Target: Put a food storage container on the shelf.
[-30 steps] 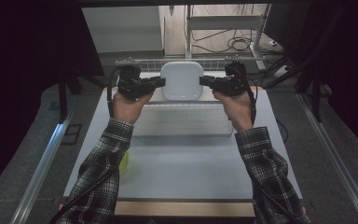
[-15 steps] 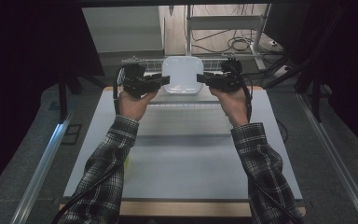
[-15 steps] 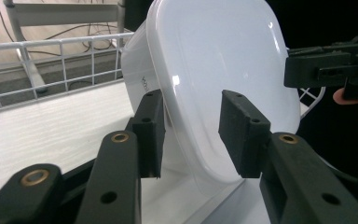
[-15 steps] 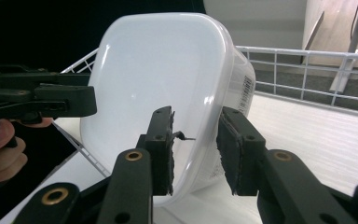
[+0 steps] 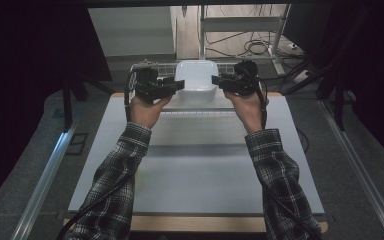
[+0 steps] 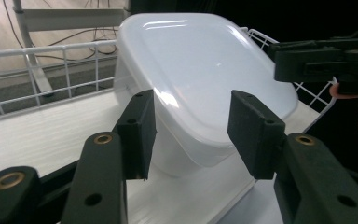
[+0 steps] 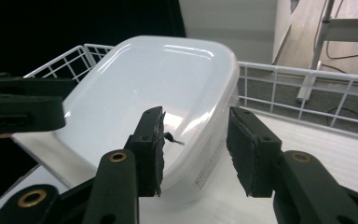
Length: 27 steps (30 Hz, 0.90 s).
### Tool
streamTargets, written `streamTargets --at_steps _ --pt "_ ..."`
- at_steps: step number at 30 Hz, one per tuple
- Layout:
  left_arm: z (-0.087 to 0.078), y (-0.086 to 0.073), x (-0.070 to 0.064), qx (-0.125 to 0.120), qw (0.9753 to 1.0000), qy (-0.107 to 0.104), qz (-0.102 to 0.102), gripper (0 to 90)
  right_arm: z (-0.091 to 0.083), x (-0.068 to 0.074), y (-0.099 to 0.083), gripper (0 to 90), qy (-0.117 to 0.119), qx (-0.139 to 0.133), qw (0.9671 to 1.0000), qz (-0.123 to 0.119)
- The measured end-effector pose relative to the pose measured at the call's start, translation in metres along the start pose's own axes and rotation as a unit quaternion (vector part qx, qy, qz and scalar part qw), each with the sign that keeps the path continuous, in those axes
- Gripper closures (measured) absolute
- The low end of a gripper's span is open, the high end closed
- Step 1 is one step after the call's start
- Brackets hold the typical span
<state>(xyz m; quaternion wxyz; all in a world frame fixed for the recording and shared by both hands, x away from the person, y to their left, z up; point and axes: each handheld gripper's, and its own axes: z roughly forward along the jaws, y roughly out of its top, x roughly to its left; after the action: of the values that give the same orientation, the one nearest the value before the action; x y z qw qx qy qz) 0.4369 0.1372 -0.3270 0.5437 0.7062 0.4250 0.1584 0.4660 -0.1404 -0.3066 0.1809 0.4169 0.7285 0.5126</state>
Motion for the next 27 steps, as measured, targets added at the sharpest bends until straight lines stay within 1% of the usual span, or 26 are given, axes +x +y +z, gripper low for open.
streamTargets --at_steps 6,9,13,15,17,18,20,22,24,27 --pt "0.001 0.003 0.003 -0.006 0.9999 0.012 -0.002 48.1 0.004 -0.001 -0.001 56.0 -0.004 -0.007 0.9999 0.006" --pt "0.000 0.003 0.003 -0.007 0.9998 0.019 0.007 45.1 0.004 -0.002 0.000 54.3 -0.007 -0.010 0.9999 0.003" --pt "-0.005 0.002 0.004 -0.007 0.9999 0.010 0.008 40.3 -0.002 -0.002 0.002 49.9 -0.010 -0.020 0.9997 -0.002" --pt "-0.008 0.001 0.003 -0.001 1.0000 0.002 0.008 36.1 -0.007 -0.004 0.002 47.4 -0.004 -0.022 0.9997 0.001" --pt "-0.012 -0.001 0.001 0.000 0.9999 -0.006 0.008 31.0 -0.011 -0.005 0.000 44.7 0.007 -0.022 0.9997 0.004" --pt "-0.014 -0.002 -0.001 0.002 0.9999 -0.003 0.014 27.9 -0.013 -0.005 -0.001 43.2 0.014 -0.020 0.9997 0.002" --pt "-0.018 -0.005 -0.006 0.007 0.9996 0.003 0.026 22.6 -0.016 -0.004 -0.003 40.0 0.019 -0.017 0.9996 -0.007" --pt "-0.021 -0.008 -0.009 0.011 0.9995 -0.001 0.031 19.6 -0.020 -0.005 -0.006 36.4 0.021 -0.017 0.9996 -0.013" --pt "-0.025 -0.012 -0.013 0.022 0.9991 -0.007 0.037 16.3 -0.024 -0.005 -0.009 34.3 0.025 -0.018 0.9994 -0.014" --pt "-0.029 -0.019 -0.020 0.032 0.9980 -0.007 0.055 12.1 -0.030 -0.005 -0.014 30.1 0.036 -0.019 0.9991 -0.016"
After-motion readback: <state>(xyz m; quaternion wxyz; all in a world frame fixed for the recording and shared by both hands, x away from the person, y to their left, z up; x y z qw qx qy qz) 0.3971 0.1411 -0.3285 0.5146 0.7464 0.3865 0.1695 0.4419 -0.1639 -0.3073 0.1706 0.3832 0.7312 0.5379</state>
